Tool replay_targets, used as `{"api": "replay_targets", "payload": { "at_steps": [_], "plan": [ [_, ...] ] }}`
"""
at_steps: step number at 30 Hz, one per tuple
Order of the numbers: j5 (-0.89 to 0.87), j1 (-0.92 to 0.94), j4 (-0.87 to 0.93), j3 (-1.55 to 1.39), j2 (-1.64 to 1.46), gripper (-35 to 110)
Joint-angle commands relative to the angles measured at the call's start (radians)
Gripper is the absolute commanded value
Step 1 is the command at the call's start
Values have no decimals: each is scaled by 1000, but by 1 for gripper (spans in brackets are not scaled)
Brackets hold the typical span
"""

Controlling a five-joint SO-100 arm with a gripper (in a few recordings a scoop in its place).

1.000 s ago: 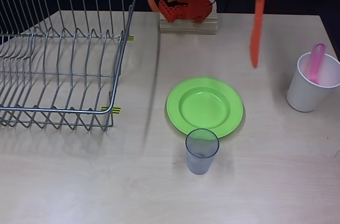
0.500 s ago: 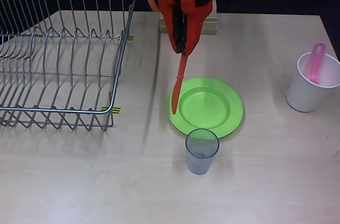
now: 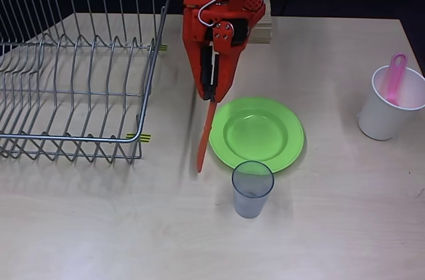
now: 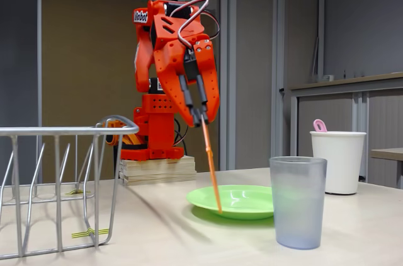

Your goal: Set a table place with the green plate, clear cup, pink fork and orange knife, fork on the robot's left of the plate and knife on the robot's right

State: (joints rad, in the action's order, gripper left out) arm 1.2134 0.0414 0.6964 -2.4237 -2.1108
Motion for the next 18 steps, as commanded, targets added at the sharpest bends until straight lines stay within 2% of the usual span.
{"api": "replay_targets", "payload": {
  "at_steps": [1, 18],
  "plan": [
    [9, 32, -52, -46, -11, 1],
    [-161, 40, -282, -367, -138, 3]
  ]
}}
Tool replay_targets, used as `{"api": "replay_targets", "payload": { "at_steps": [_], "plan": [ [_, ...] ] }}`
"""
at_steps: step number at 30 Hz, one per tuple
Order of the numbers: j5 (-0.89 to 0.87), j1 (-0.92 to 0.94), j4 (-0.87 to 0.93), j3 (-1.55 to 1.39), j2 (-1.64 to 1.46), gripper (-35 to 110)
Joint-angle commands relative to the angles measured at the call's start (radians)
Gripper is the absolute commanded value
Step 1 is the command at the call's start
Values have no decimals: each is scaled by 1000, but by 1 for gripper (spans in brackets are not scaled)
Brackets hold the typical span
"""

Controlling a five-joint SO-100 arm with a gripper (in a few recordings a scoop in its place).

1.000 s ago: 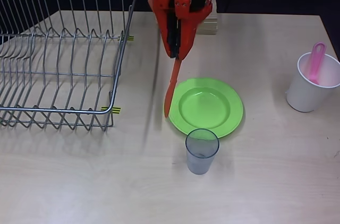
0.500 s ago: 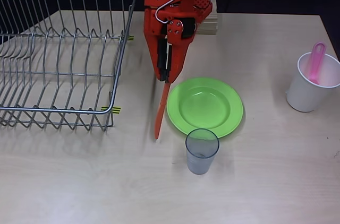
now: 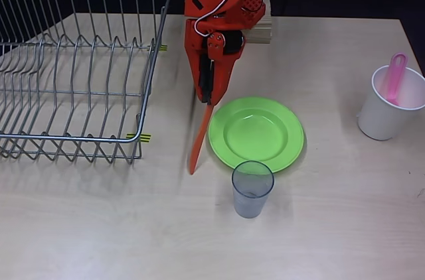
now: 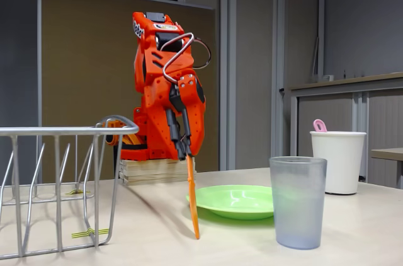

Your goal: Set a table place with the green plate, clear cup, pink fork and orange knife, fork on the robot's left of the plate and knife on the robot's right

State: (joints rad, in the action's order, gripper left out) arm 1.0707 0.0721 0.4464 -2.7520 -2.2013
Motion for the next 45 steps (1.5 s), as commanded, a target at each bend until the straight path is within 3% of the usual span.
{"api": "replay_targets", "payload": {
  "at_steps": [1, 19, 28, 34, 38, 45],
  "plan": [
    [-26, 11, -46, -57, -57, 4],
    [-101, 28, -87, -206, -212, 10],
    [-183, -101, 110, -8, -227, 0],
    [-532, -284, 426, 249, -130, 1],
    [-785, -426, 515, 390, -58, 3],
    [-1384, -689, 709, 617, 121, 13]
  ]
}}
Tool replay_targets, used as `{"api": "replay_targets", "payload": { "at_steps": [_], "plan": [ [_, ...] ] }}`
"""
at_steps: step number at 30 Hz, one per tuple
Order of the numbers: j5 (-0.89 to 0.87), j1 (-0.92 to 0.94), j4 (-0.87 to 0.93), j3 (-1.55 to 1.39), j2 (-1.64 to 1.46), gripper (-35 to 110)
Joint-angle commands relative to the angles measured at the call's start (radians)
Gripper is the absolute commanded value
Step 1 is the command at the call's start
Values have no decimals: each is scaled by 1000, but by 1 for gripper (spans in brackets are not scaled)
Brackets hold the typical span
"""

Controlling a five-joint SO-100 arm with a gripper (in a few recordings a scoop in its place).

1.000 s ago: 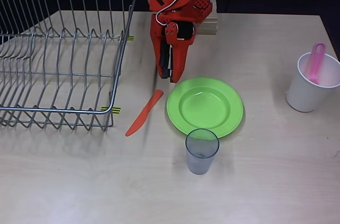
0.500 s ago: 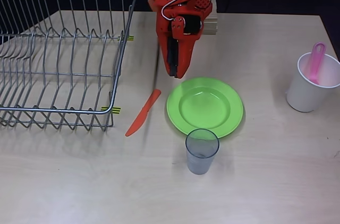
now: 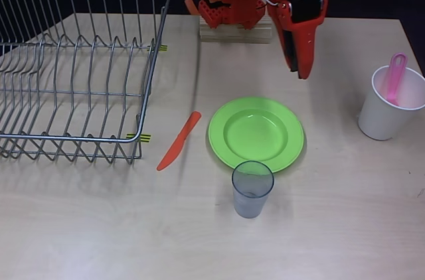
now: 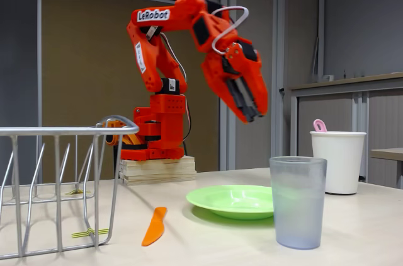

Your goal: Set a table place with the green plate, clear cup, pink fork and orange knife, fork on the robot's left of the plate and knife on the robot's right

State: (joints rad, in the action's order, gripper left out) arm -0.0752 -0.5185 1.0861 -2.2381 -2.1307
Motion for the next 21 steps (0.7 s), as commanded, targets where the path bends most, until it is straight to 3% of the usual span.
{"api": "replay_targets", "payload": {
  "at_steps": [1, 10, 21],
  "plan": [
    [-308, -132, 98, 147, 87, 15],
    [-859, -428, 156, 324, 249, 23],
    [-1005, -563, 98, 466, 434, 23]
  ]
}}
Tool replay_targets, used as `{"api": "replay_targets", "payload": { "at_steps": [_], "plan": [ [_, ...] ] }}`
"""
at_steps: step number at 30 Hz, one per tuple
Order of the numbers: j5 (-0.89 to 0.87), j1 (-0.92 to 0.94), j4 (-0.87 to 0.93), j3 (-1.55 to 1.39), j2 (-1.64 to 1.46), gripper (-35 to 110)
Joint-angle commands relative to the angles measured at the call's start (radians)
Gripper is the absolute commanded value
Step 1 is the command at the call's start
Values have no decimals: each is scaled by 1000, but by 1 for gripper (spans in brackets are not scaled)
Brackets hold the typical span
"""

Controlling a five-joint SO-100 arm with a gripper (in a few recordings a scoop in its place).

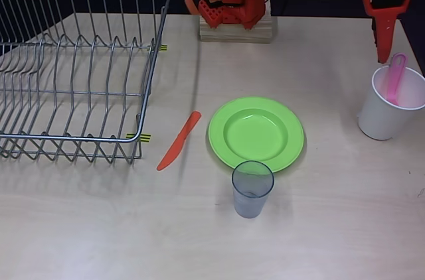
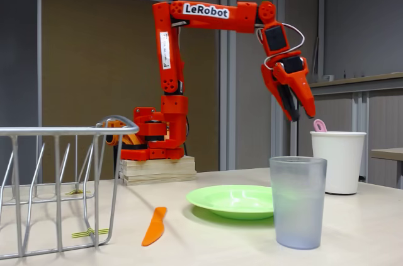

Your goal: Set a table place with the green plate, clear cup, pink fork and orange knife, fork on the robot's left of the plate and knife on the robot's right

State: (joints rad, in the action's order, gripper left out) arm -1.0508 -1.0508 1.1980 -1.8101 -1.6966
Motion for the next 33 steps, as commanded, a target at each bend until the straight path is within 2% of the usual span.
{"api": "replay_targets", "payload": {
  "at_steps": [1, 16, 33],
  "plan": [
    [-31, -35, -15, 48, 14, 24],
    [-11, -63, -44, 156, 152, 27],
    [40, -46, -104, 164, 204, 15]
  ]
}}
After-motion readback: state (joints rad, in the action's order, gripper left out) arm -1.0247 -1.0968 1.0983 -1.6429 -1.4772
